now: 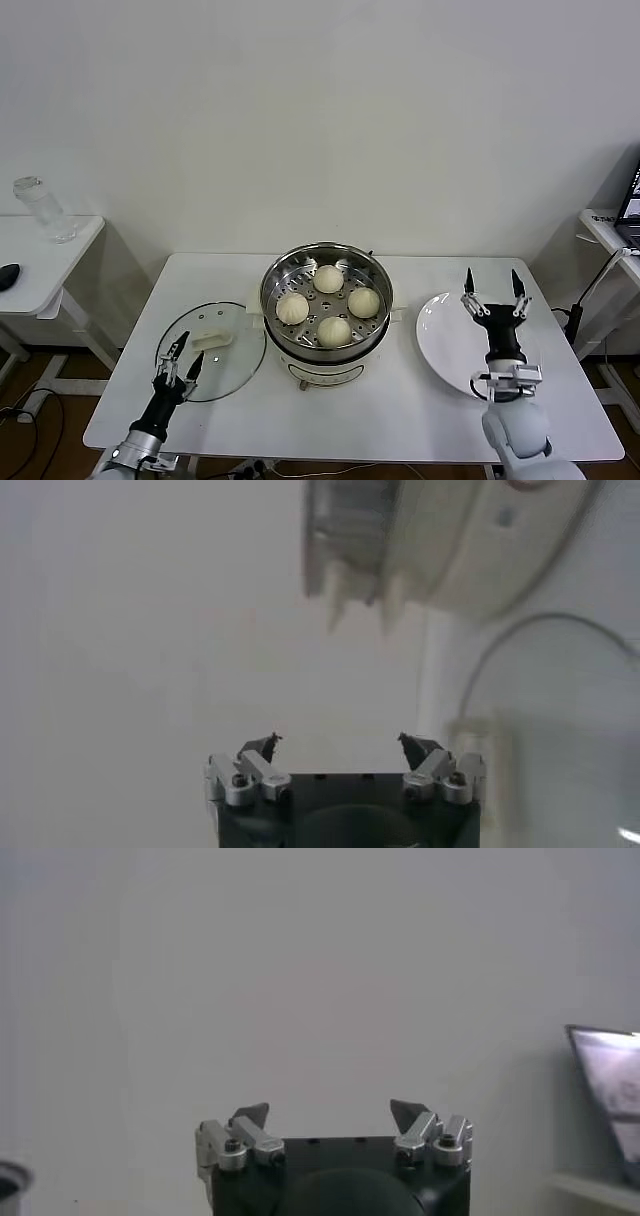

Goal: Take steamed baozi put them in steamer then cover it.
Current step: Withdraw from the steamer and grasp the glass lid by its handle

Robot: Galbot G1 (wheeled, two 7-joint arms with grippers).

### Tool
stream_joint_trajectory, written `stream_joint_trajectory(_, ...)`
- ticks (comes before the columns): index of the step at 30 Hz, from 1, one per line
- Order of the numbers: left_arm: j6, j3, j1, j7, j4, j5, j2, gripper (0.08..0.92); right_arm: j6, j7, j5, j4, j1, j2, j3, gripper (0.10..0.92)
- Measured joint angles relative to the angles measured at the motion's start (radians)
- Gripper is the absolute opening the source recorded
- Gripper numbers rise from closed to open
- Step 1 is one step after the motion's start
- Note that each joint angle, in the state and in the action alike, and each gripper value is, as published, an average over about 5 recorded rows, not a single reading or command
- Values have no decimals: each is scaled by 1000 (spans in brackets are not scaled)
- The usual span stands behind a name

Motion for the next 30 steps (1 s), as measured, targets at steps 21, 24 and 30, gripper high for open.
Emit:
stream_joint_trajectory(21,129,81,-143,3,130,-25,-42,823,17,-16,-60,-5,-81,62,41,823)
stream_joint_trajectory(24,139,88,-160,3,141,-25,-48,823,18,-18,-66,-4,-85,65,44,823)
stream_joint_trajectory(30,152,104,-190,4,166,-25,-57,823,20,-19,-74,0,-92,65,49,823)
